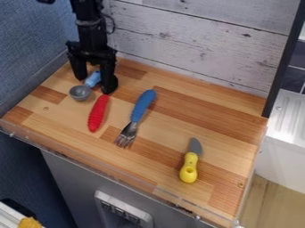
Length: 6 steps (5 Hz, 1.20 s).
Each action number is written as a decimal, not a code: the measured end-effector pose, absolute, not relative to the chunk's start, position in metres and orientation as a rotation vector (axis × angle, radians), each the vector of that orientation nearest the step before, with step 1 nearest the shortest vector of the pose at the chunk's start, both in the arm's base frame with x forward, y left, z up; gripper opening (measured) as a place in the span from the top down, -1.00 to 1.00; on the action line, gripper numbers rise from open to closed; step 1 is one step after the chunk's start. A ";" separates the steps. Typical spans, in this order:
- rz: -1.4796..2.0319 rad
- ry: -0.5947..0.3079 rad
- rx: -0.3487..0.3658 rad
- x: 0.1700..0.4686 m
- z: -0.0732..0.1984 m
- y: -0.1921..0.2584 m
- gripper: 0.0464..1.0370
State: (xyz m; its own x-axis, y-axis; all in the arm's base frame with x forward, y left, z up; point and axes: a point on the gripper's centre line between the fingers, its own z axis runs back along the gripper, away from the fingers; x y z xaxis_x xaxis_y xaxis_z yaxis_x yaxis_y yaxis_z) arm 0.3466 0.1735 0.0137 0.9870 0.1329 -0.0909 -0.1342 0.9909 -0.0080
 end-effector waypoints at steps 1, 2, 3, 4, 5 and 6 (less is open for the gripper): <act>0.160 0.078 -0.010 0.342 0.008 0.172 -0.84; 0.138 0.079 -0.010 0.340 0.008 0.170 -0.29; 0.075 0.080 -0.010 0.341 0.011 0.172 0.27; 0.015 0.082 -0.002 0.341 0.011 0.173 0.37; -0.010 0.082 0.001 0.341 0.012 0.174 0.37; -0.001 0.082 0.001 0.341 0.012 0.174 0.38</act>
